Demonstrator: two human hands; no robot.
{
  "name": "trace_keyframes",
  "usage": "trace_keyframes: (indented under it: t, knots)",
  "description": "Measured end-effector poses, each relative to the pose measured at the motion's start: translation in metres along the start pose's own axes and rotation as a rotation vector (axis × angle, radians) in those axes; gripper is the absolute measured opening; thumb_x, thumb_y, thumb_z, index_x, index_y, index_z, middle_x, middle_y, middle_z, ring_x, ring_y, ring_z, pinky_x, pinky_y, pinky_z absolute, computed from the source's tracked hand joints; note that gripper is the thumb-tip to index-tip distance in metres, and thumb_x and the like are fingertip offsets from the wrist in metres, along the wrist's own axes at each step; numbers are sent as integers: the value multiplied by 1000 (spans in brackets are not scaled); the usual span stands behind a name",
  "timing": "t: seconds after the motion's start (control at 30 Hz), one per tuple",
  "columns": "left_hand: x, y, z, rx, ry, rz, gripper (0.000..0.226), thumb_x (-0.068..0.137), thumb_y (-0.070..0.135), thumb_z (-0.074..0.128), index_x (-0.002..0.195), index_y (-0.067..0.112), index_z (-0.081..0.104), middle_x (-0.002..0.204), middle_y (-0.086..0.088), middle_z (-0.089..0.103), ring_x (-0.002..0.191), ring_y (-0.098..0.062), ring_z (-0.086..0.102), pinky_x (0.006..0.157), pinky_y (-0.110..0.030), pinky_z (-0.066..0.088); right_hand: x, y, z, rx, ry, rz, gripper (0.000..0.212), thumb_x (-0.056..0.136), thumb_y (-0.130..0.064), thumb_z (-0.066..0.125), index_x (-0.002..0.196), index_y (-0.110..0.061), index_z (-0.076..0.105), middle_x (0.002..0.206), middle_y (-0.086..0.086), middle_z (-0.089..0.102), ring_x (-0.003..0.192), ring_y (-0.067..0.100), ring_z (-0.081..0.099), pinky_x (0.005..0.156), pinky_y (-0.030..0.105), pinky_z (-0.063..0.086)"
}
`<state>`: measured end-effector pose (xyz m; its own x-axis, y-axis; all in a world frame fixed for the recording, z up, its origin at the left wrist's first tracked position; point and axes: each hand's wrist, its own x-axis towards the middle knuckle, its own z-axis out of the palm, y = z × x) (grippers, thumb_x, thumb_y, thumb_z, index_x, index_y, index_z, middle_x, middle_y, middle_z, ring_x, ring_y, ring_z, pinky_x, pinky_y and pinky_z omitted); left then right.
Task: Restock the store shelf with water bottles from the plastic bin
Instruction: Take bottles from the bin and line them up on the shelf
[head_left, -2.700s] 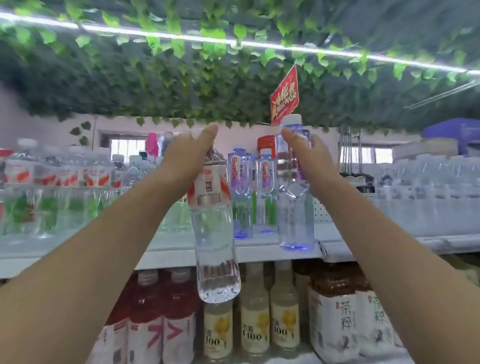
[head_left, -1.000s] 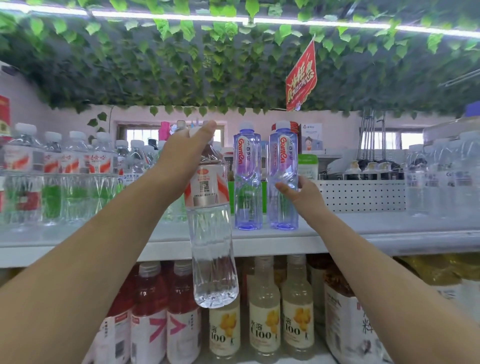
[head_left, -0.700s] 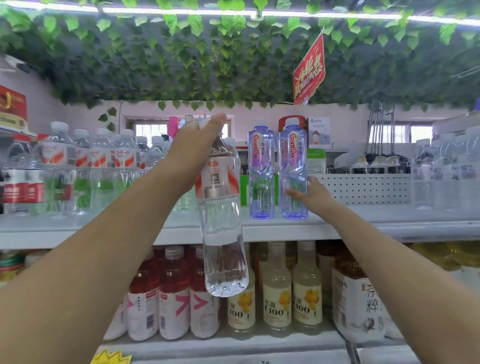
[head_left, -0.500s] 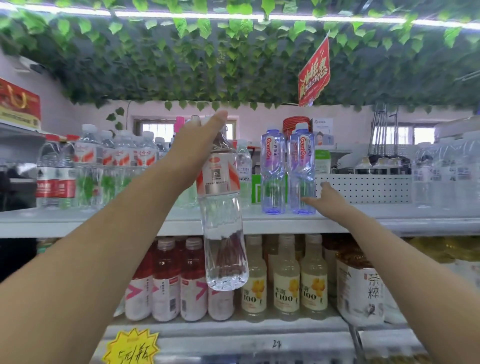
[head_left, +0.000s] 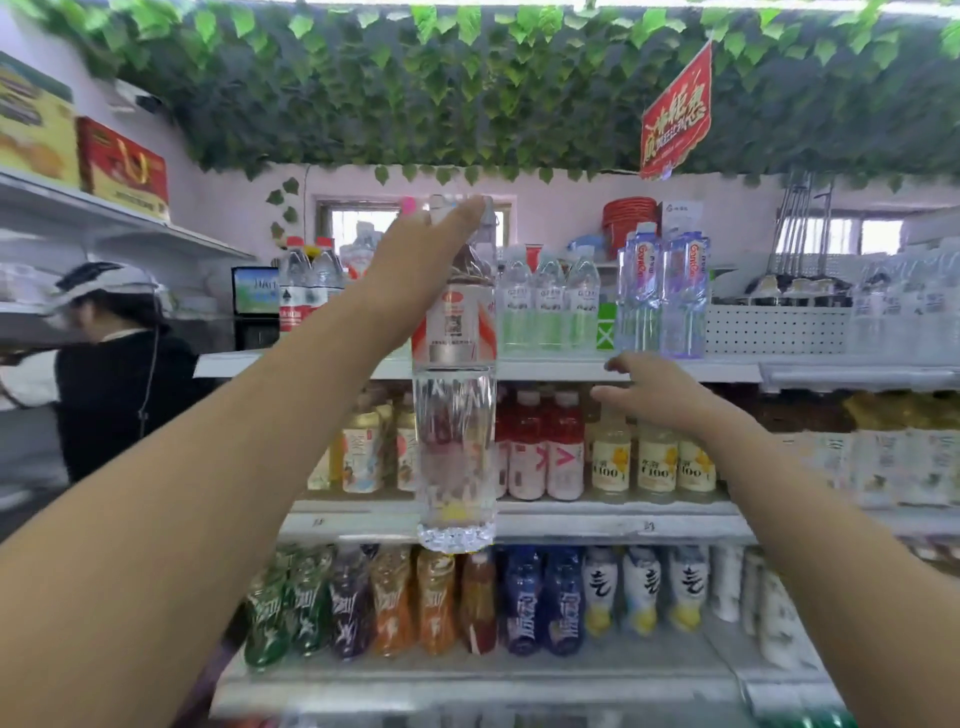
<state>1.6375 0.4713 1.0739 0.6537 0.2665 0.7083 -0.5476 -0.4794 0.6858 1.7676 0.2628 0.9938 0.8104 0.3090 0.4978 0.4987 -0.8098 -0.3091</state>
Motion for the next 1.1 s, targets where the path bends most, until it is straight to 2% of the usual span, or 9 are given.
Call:
trace_keyframes:
  t: [0.1,0.27,0.4,0.53,0.67,0.77,0.87,1.0,1.1]
  knots:
    - [-24,3,-42,70,-36,-14,33,92,48,44,71,23,49,74,4,53,77,-20,54,79,-37,47,-30,-58,8,-27,-50,-26,47,90,-39,56,125,-9,50,129,13,54,111,27,54,93,35,45]
    - [-49,7,-98,111,-49,-52,39,93,49,41,80,15,52,79,0,52,71,-15,49,69,-28,41,-71,-131,20,96,-79,-107,52,90,-40,56,135,-16,45,138,2,48,122,19,48,96,29,37]
    - [-58,8,-131,141,-3,-45,38,93,49,41,71,18,45,74,3,47,65,-10,44,64,-26,37,-101,-178,30,274,-112,-181,53,89,-42,55,136,-21,44,138,-5,48,124,12,47,100,25,36]
    - [-58,8,-152,136,37,-71,36,92,49,43,72,20,44,74,3,46,67,-11,44,62,-22,35,-125,-214,45,551,-181,-280,74,65,-69,50,130,-34,43,126,-19,51,120,0,48,102,26,41]
    - [-55,5,-161,91,91,-89,33,92,47,45,71,22,44,76,2,49,70,-14,49,65,-25,40,-132,-236,75,784,-243,-352,59,73,-61,53,128,-44,40,126,-24,52,116,-13,47,90,10,42]
    - [-51,-4,-159,92,76,-71,35,91,49,46,77,17,49,82,-8,56,76,-19,53,73,-33,45,-133,-248,100,966,-255,-353,64,70,-66,56,128,-45,39,127,-20,54,117,-5,51,98,28,46]
    - [-43,-15,-150,95,65,-43,37,90,50,47,89,14,54,85,-14,58,75,-21,52,76,-36,45,-128,-256,120,1133,-217,-314,63,69,-64,63,124,-42,42,119,-12,62,109,6,61,92,42,52]
    - [-33,-27,-132,87,77,-67,60,85,57,49,94,-1,61,93,-26,65,80,-36,62,85,-48,50,-111,-252,139,1226,-157,-207,76,66,-65,65,131,-37,37,112,-8,65,98,10,66,85,41,56]
    - [-27,-37,-116,148,80,-55,46,89,53,46,81,9,56,79,-10,60,70,-23,57,71,-33,46,-98,-244,144,1271,-114,-169,55,67,-65,64,114,-42,46,104,-5,67,88,13,69,78,35,58]
